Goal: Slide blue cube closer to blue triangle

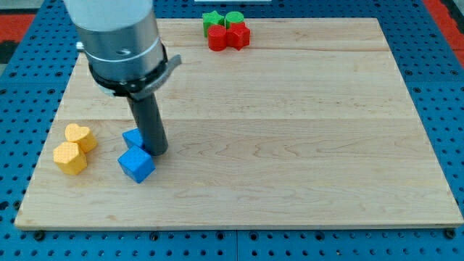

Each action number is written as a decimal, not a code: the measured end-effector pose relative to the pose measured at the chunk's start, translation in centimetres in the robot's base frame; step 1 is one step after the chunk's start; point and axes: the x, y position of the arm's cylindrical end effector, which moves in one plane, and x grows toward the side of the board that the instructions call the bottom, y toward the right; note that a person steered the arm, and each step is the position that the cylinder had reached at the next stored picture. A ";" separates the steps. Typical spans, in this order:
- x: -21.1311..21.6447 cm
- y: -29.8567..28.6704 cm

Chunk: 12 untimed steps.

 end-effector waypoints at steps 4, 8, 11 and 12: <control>-1.4 -1.2; -0.5 8.7; 3.1 1.5; 3.1 -1.2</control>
